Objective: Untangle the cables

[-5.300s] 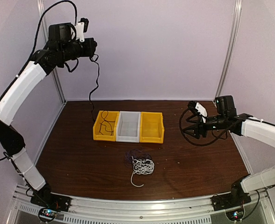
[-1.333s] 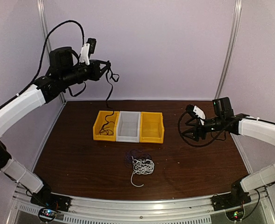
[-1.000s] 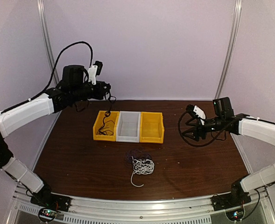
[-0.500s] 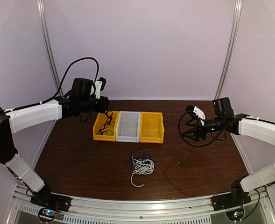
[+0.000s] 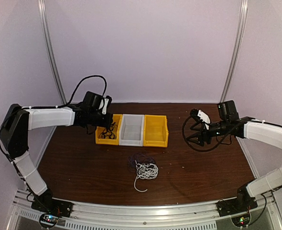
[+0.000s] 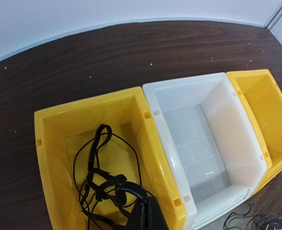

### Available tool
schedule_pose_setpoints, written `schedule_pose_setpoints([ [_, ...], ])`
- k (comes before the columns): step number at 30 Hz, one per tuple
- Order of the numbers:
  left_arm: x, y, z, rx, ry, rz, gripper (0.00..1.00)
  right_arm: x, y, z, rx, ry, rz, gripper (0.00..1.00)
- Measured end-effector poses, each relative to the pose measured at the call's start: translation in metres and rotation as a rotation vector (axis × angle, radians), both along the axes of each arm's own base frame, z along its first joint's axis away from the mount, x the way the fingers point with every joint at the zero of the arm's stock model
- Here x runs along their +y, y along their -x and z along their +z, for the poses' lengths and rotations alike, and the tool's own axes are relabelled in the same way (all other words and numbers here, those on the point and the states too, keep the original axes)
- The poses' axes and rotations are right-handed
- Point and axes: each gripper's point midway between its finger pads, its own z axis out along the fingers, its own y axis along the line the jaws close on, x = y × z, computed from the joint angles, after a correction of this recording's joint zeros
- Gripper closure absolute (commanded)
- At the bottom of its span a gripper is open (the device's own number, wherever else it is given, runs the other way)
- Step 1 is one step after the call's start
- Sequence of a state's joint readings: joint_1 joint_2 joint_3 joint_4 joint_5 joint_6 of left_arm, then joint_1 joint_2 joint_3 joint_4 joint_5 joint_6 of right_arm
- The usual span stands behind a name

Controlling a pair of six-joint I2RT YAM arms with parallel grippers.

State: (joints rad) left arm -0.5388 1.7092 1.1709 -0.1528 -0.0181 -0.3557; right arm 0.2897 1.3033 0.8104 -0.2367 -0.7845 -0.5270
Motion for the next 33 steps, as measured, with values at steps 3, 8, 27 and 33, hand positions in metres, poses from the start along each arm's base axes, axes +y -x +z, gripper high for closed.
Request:
schedule_pose_setpoints([
  [3, 0.002, -0.002, -0.021, 0.043, -0.024, 0.008, 1.0, 0.0, 0.0, 0.0, 0.0, 0.001, 0.001, 0.27],
  [8, 0.001, -0.012, -0.038, 0.071, -0.04, 0.015, 1.0, 0.0, 0.0, 0.0, 0.0, 0.002, 0.002, 0.27],
  [27, -0.001, -0.018, -0.055, 0.121, -0.07, 0.02, 0.65, 0.0, 0.001, -0.001, -0.012, 0.011, 0.012, 0.27],
  [33, 0.01, -0.014, -0.032, 0.095, -0.085, 0.051, 0.52, 0.0, 0.001, -0.001, -0.013, 0.012, 0.012, 0.27],
])
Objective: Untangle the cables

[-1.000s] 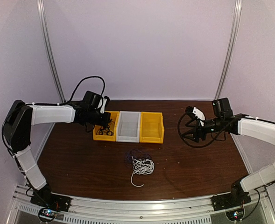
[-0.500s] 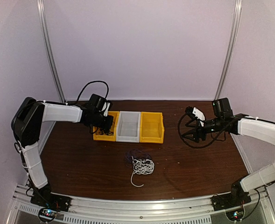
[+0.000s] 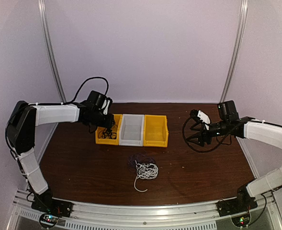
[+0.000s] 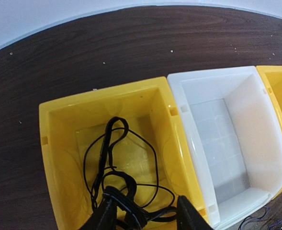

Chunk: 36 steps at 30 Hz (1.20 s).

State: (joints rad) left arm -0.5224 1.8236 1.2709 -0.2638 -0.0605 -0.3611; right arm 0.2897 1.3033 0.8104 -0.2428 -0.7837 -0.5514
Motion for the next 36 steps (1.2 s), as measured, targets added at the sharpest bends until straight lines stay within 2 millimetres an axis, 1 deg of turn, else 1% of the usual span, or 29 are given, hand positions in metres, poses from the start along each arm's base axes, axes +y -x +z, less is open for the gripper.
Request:
schedule_pose_setpoints([
  [3, 0.002, -0.001, 0.011, -0.023, 0.003, 0.008, 0.51, 0.0, 0.0, 0.0, 0.0, 0.0, 0.0, 0.27],
  [5, 0.002, -0.001, 0.012, -0.022, 0.001, 0.009, 0.51, 0.0, 0.0, 0.0, 0.0, 0.0, 0.0, 0.27],
  [7, 0.003, 0.002, 0.012, -0.003, -0.007, 0.009, 0.53, 0.0, 0.0, 0.0, 0.0, 0.0, 0.0, 0.27],
  [9, 0.003, 0.003, 0.014, 0.008, -0.008, 0.009, 0.59, 0.0, 0.0, 0.0, 0.0, 0.0, 0.0, 0.27],
  [10, 0.003, 0.004, 0.015, 0.015, -0.008, 0.008, 0.65, 0.0, 0.0, 0.0, 0.0, 0.0, 0.0, 0.27],
  [11, 0.003, 0.005, 0.017, 0.025, -0.009, 0.007, 0.73, 0.0, 0.0, 0.0, 0.001, 0.0, 0.0, 0.27],
  [12, 0.003, 0.005, 0.019, 0.027, -0.007, 0.006, 0.77, 0.0, 0.0, 0.0, 0.001, 0.0, 0.0, 0.27],
  [14, 0.002, 0.007, 0.021, 0.041, -0.004, 0.0, 0.8, 0.0, 0.0, 0.0, 0.0, 0.0, 0.0, 0.27],
  [15, 0.002, 0.009, 0.022, 0.05, -0.005, -0.006, 0.84, 0.0, 0.0, 0.0, 0.0, 0.0, 0.0, 0.27],
  [17, 0.002, 0.014, 0.02, 0.072, -0.009, -0.013, 0.9, 0.0, 0.0, 0.0, 0.0, 0.001, 0.001, 0.27],
  [18, 0.003, 0.017, 0.018, 0.084, -0.014, -0.018, 0.9, 0.0, 0.0, 0.0, 0.0, 0.001, 0.001, 0.27],
  [20, 0.005, 0.021, 0.014, 0.107, -0.027, -0.019, 0.89, 0.0, 0.0, 0.0, -0.001, 0.001, 0.001, 0.27],
  [21, 0.006, 0.023, 0.012, 0.116, -0.033, -0.019, 0.86, 0.0, 0.0, 0.0, -0.001, 0.001, 0.001, 0.27],
  [24, 0.009, 0.025, 0.011, 0.125, -0.045, -0.018, 0.68, 0.0, 0.0, -0.002, 0.004, 0.003, 0.002, 0.27],
  [26, 0.009, 0.027, 0.012, 0.124, -0.051, -0.024, 0.61, 0.0, 0.0, -0.006, 0.017, 0.007, 0.003, 0.27],
  [28, 0.009, 0.031, 0.019, 0.11, -0.052, -0.032, 0.58, 0.0, 0.001, -0.009, 0.031, 0.012, 0.003, 0.27],
  [33, 0.006, 0.038, 0.045, 0.052, -0.027, -0.055, 0.54, 0.0, 0.002, -0.012, 0.039, 0.016, 0.004, 0.27],
  [36, -0.004, 0.044, 0.049, 0.024, -0.022, -0.096, 0.53, -0.001, 0.002, -0.015, 0.048, 0.021, 0.006, 0.27],
])
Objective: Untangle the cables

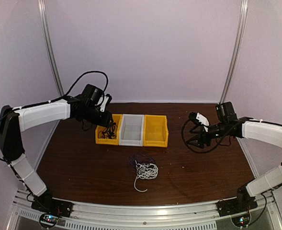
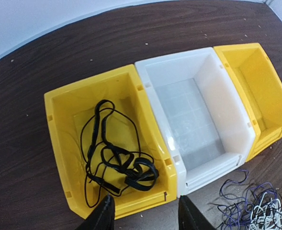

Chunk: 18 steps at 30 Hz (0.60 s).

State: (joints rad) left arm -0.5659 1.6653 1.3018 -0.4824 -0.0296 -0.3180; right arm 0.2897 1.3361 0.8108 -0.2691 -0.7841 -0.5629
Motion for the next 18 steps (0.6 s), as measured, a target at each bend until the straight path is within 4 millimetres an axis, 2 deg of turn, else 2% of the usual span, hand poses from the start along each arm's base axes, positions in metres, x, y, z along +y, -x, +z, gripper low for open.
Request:
schedule_pose_setpoints([
  [2, -0.016, 0.012, -0.004, -0.017, -0.011, -0.064, 0.53, 0.0, 0.001, -0.001, 0.001, 0.003, 0.003, 0.27],
  [4, -0.04, 0.03, -0.006, -0.029, -0.018, -0.154, 0.54, 0.0, 0.001, -0.001, 0.0, 0.004, 0.004, 0.27],
  [7, -0.086, 0.065, -0.005, -0.052, 0.007, -0.314, 0.55, 0.0, 0.0, -0.003, 0.006, 0.007, 0.005, 0.27],
  [10, -0.115, 0.095, -0.005, -0.048, 0.044, -0.424, 0.58, 0.0, 0.0, -0.007, 0.018, 0.011, 0.006, 0.27],
  [12, -0.121, 0.106, -0.008, -0.034, 0.066, -0.453, 0.58, 0.0, 0.001, -0.009, 0.024, 0.012, 0.006, 0.29],
  [15, -0.12, 0.117, -0.021, -0.007, 0.075, -0.46, 0.59, 0.0, 0.001, -0.009, 0.025, 0.014, 0.01, 0.33],
  [18, -0.118, 0.137, -0.038, 0.036, 0.078, -0.471, 0.6, 0.006, 0.006, -0.006, 0.027, 0.02, 0.034, 0.41],
])
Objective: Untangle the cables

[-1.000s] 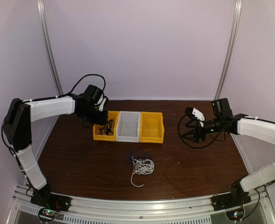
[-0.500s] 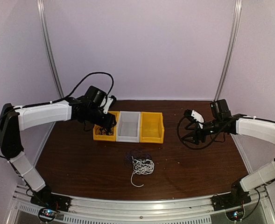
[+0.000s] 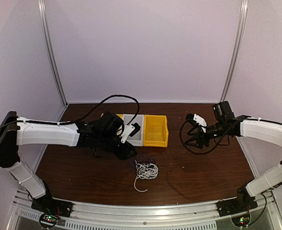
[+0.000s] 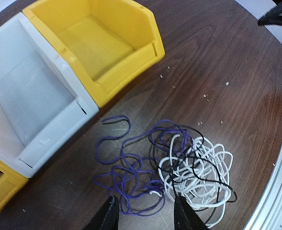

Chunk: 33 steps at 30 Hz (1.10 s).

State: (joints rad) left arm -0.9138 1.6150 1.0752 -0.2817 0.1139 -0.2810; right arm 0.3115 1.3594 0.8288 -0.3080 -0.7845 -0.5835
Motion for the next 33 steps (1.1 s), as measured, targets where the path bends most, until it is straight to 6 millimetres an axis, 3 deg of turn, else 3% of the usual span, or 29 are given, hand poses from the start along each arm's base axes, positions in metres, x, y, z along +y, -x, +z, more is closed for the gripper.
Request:
schedule_pose_setpoints([
  [5, 0.008, 0.029, -0.005, 0.039, 0.04, -0.013, 0.6, 0.041, 0.022, 0.027, -0.053, 0.016, 0.154, 0.48],
  [8, 0.015, 0.033, 0.006, 0.018, 0.1, 0.008, 0.54, 0.076, 0.044, 0.045, -0.124, 0.041, 0.28, 0.53],
  [11, 0.021, 0.032, 0.016, -0.01, 0.16, 0.047, 0.49, 0.108, 0.067, 0.051, -0.168, 0.077, 0.395, 0.57],
  [15, 0.027, 0.022, 0.023, -0.034, 0.197, 0.117, 0.39, 0.136, 0.07, 0.035, -0.171, 0.164, 0.468, 0.6],
  [18, 0.037, 0.009, 0.031, -0.054, 0.227, 0.201, 0.37, 0.15, 0.07, 0.012, -0.166, 0.242, 0.506, 0.59],
  [22, 0.066, -0.016, 0.035, -0.047, 0.275, 0.354, 0.37, 0.161, 0.088, -0.015, -0.178, 0.344, 0.575, 0.59],
  [27, 0.093, -0.033, 0.029, -0.02, 0.304, 0.482, 0.37, 0.17, 0.106, -0.026, -0.241, 0.419, 0.641, 0.6],
  [33, 0.092, -0.03, 0.025, 0.013, 0.322, 0.491, 0.37, 0.176, 0.104, -0.035, -0.283, 0.474, 0.653, 0.62],
])
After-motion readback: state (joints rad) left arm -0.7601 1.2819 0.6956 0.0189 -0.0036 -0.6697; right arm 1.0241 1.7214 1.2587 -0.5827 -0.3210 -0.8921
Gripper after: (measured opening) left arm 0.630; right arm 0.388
